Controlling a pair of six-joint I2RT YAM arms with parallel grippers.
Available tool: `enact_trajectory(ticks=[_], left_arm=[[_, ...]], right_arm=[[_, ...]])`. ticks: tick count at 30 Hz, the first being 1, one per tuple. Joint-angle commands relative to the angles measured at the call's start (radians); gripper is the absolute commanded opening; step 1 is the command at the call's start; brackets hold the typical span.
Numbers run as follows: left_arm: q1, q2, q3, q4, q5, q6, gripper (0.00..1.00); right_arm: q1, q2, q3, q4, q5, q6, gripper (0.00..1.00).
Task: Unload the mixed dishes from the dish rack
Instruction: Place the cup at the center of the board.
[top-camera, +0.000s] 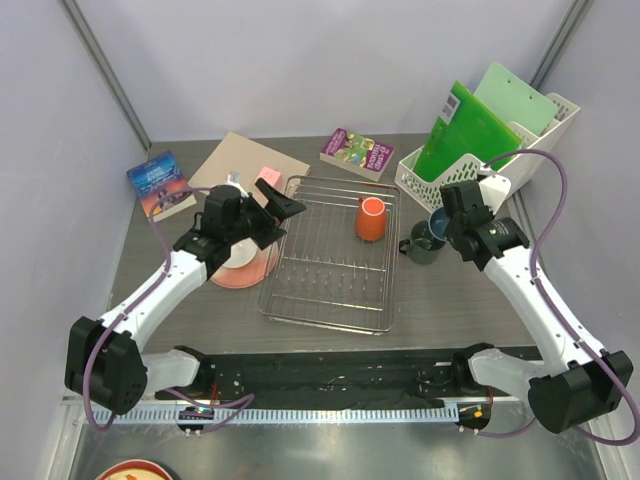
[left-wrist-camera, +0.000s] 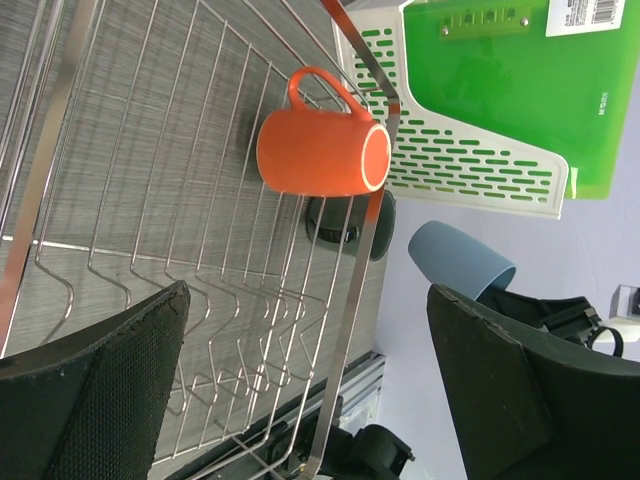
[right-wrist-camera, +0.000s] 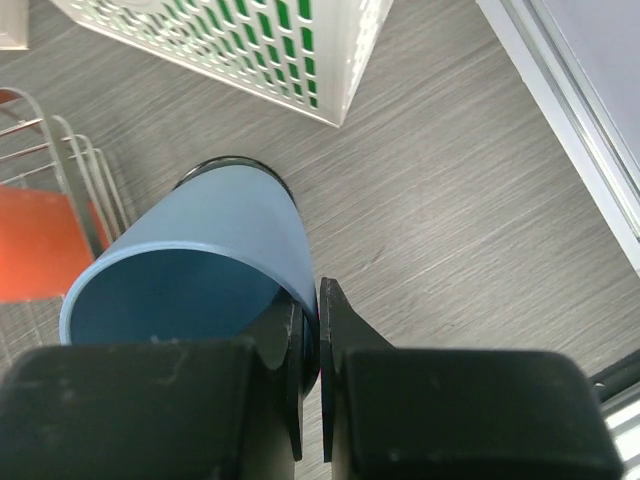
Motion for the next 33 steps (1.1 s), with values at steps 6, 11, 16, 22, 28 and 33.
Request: enact_trajectory(ticks=[6, 11, 16, 22, 28, 33], left_arm=[[-0.002, 0.003, -0.01, 0.042, 0.061, -0.026, 1.0], [-0.002, -0.011, -0.028, 0.042, 0.043, -0.02, 1.0], [-0.002, 0.003, -0.027, 0.044, 0.046, -0.017, 1.0], [-0.002, 0.025, -0.016, 0.041, 0.062, 0.012, 1.0], [-0.003, 0.032, -0.004, 0.041, 0.049, 0.026, 1.0], [-0.036, 0.064, 0.053, 0.041, 0.021, 0.11, 1.0]], right_arm=[[-0.103, 0.076, -0.022, 0.124, -0.148, -0.015, 0.01], [-0.104, 0.132, -0.016, 0.162, -0.195, -0.009, 0.01], [-0.103, 0.188, -0.033, 0.185, -0.208, -0.013, 0.01], [-0.103, 0.192, -0.036, 0.211, -0.251, -0.018, 0.34], [-0.104, 0.14, -0.021, 0.222, -0.258, -0.03, 0.52], [-0.103, 0.025, -0.05, 0.3, -0.364, -0.019, 0.55]])
